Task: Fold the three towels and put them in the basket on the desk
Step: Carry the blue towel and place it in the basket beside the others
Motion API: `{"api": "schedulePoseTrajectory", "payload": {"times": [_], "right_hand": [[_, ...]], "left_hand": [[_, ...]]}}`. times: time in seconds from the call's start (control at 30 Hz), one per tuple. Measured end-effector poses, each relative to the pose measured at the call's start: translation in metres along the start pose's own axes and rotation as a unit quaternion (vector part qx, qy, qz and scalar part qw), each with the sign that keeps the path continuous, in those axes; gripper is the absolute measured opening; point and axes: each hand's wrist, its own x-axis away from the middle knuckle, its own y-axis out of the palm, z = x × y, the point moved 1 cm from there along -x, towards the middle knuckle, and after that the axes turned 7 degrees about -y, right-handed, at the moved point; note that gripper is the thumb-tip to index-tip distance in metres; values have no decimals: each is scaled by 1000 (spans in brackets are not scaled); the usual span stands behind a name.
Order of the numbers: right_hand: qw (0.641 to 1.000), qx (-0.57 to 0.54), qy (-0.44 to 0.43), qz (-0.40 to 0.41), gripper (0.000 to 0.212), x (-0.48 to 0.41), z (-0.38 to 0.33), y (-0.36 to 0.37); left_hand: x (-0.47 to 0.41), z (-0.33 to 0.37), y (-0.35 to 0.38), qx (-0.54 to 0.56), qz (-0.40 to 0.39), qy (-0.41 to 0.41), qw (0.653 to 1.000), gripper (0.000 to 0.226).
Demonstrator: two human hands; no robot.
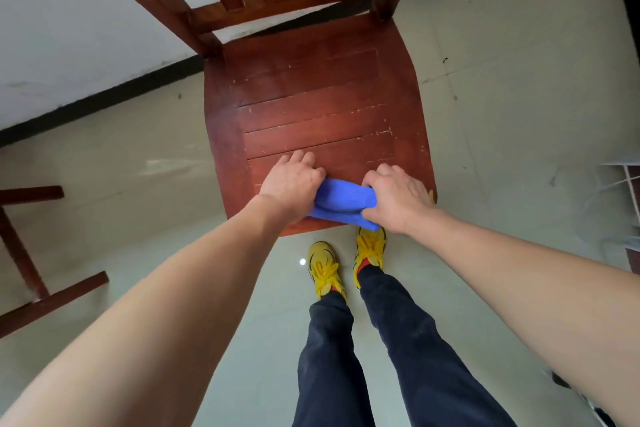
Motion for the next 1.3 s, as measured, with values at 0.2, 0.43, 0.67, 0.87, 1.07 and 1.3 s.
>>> {"api": "schedulePoseTrajectory", "payload": {"times": [0.2, 0.43, 0.67, 0.87, 1.07, 1.3], "right_hand": [[989, -143, 27, 32, 31, 96, -9, -26], [923, -314, 164, 147, 36, 227, -25, -22], [852, -358, 256, 284, 42, 386, -41, -2], [752, -397, 368, 377, 41, 546, -50, 59], [643, -443, 447, 437, 37, 697, -86, 175], [499, -472, 526, 502, 41, 896, -152, 336]], "left_hand": [[82, 23, -18, 221, -13, -36, 975, 31], [160, 73, -54, 248, -53, 16, 967, 39], [230, 168, -113, 93, -71, 163, 980, 41], [306, 302, -116, -30, -76, 311, 947, 39], [415, 432, -52, -148, -76, 423, 891, 31], [607, 575, 70, -206, -112, 551, 801, 25]]}}
